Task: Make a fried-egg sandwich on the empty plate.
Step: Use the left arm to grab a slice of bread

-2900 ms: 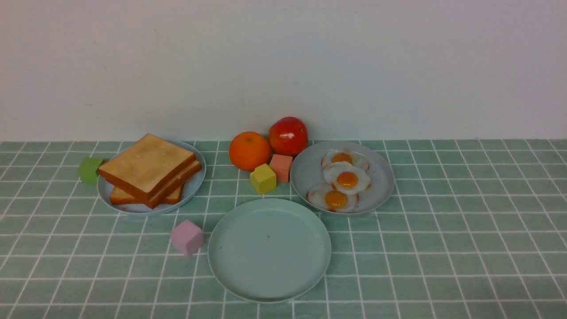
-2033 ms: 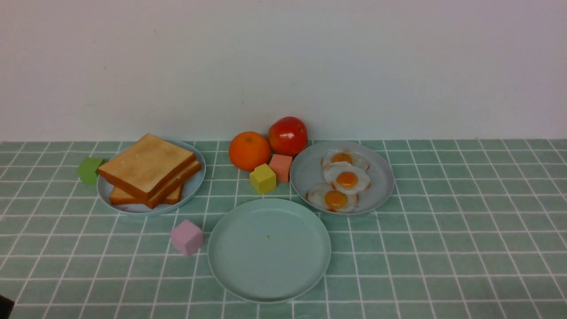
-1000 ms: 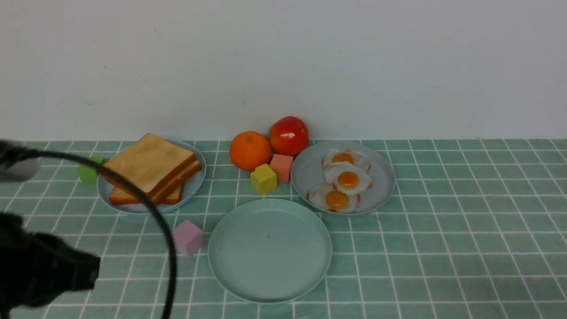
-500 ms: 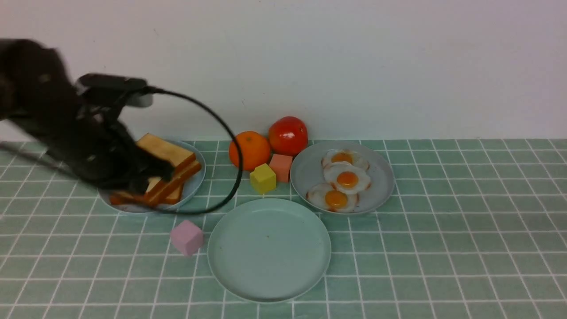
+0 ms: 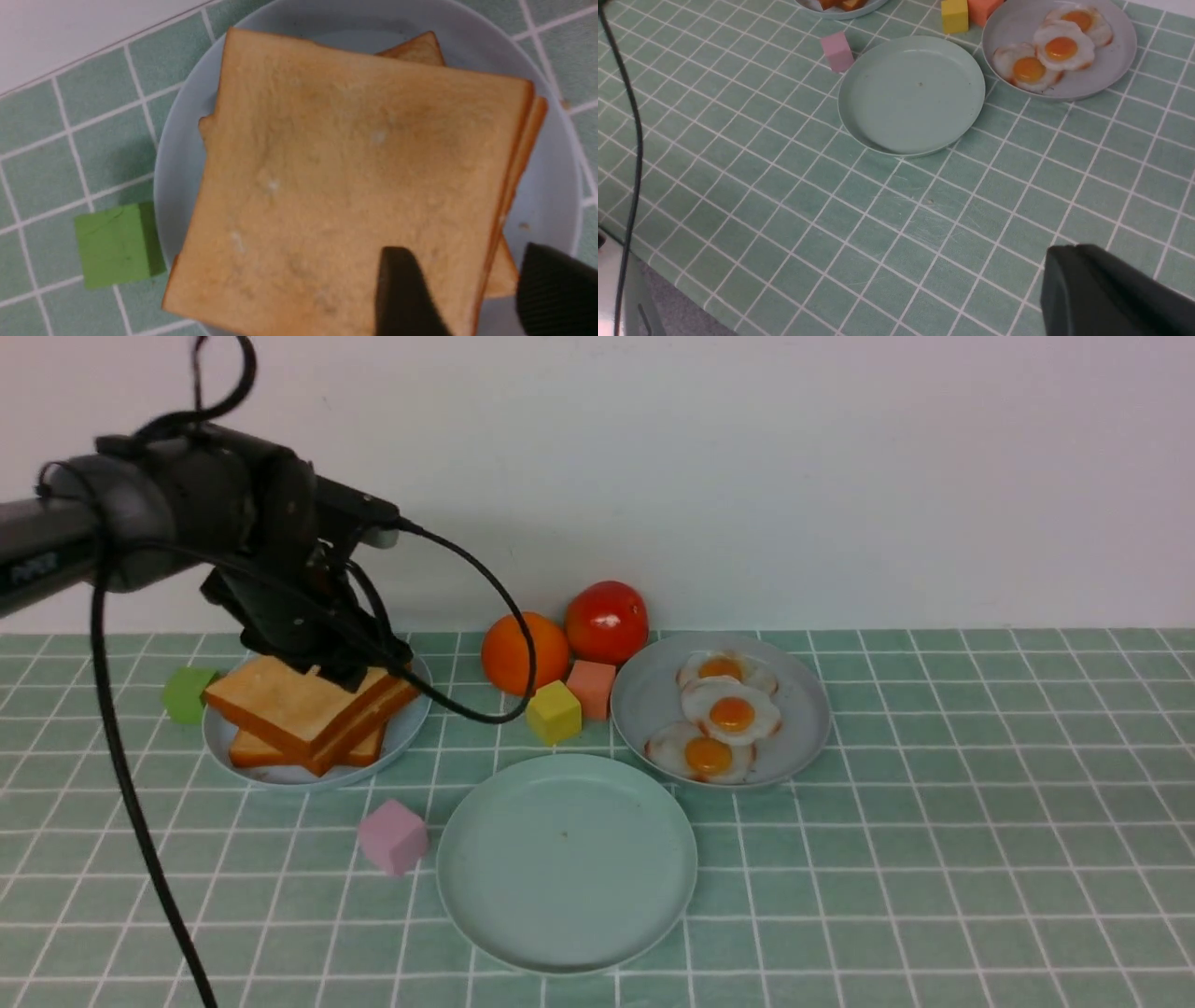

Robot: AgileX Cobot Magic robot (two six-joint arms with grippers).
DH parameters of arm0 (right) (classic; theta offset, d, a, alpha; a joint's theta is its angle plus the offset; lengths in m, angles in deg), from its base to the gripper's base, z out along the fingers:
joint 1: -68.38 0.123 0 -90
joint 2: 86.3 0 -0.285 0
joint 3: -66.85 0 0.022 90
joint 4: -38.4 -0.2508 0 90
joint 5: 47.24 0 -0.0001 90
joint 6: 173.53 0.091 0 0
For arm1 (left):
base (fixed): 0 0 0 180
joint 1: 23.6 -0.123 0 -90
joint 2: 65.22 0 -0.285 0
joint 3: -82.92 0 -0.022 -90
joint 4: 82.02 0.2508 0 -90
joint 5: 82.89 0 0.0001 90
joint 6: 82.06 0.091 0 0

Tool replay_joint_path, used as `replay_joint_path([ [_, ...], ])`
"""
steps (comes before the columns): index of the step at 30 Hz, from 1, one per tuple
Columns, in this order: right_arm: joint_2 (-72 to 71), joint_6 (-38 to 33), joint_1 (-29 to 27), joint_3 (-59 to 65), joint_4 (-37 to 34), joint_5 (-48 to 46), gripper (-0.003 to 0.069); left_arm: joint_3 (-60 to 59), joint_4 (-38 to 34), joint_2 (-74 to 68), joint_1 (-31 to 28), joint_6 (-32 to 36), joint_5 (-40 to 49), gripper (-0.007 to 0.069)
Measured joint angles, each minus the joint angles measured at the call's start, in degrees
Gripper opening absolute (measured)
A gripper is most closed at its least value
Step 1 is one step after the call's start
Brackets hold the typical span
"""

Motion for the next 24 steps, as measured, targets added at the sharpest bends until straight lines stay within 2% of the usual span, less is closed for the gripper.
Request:
replay_joint_path([
  [4, 0.0, 0.0, 0.0, 0.0, -1.11, 0.0, 0.0009, 0.06, 1.2, -2.61, 0.0, -0.1, -0.74, 0.0475],
  [10, 0.0, 0.0, 0.0, 0.0, -1.29, 0.0, 0.0013, 0.34, 1.78, -4.24, 0.0, -0.1, -0.75, 0.0457],
  [12, 0.0, 0.0, 0.0, 0.0, -1.29, 0.0, 0.0013, 0.36, 1.59, -4.36, 0.0, -0.1, -0.75, 0.0416],
  [15, 0.0, -0.13, 0.0, 0.0, -1.35, 0.0, 0.0014, 0.47, 1.15, -4.35, 0.0, -0.1, -0.56, 0.0314],
  [16, 0.0, -0.13, 0.0, 0.0, -1.35, 0.0, 0.0014, 0.53, 1.16, -4.35, 0.0, -0.1, -0.56, 0.0306],
  [17, 0.0, -0.13, 0.0, 0.0, -1.49, 0.0, 0.0014, 0.66, 1.14, -4.35, 0.0, -0.1, -0.29, 0.023],
  [20, 0.0, -0.13, 0.0, 0.0, -1.73, -0.12, 0.0015, 0.66, 0.94, -4.35, 0.0, 0.04, -0.16, 0.0124],
  [23, 0.0, -0.13, 0.0, 0.0, -1.78, -0.12, 0.0018, 0.7, 0.94, -3.98, 0.0, 0.1, -0.02, 0.0055],
  [24, 0.0, -0.13, 0.0, 0.0, -1.78, -0.12, 0.0019, 0.7, 0.94, -3.68, 0.0, 0.1, 0.29, 0.0055],
])
